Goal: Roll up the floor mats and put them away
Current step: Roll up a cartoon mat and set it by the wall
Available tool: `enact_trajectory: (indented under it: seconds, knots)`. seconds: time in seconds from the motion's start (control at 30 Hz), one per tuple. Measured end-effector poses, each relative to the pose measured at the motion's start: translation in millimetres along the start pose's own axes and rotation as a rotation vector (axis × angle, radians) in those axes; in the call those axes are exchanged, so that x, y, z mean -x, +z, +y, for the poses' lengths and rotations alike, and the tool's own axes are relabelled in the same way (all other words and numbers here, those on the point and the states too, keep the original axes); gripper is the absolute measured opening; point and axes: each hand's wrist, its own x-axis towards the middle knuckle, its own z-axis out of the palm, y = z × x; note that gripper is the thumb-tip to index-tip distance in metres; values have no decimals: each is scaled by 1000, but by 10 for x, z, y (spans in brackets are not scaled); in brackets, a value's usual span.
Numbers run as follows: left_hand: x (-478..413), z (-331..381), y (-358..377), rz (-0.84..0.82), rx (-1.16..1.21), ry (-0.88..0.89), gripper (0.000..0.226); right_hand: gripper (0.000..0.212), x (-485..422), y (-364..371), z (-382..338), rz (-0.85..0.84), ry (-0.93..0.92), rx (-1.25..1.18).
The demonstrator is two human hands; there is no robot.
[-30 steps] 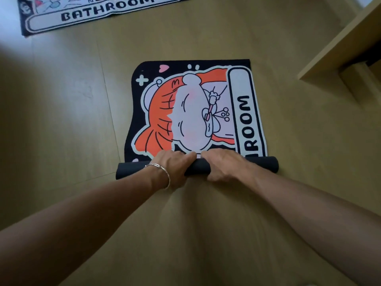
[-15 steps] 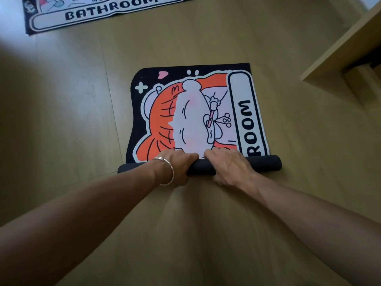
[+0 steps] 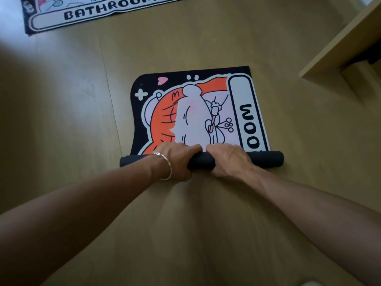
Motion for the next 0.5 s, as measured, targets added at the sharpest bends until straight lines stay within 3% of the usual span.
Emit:
enact_trajectory:
  seconds: [0.1,0.2,0.27,0.4,0.5]
  knots:
    - [8,-8,43,56,-137,0,48,29,-13,-98,1,-120,43,-54]
    - [-14,-65,36,-17,2,-28,40,38,40,46,-18,121,-56,132]
    - [-27,-70,26,-54,131,-24,39,40,59,133,-27,190,-76,171]
    - [-24,-12,62,106,-67,15,57,33,-16,1,45,25,20,-31]
    - [-41,10,73,121,-131,11,47,31,-22,-43,68,0,29,-60]
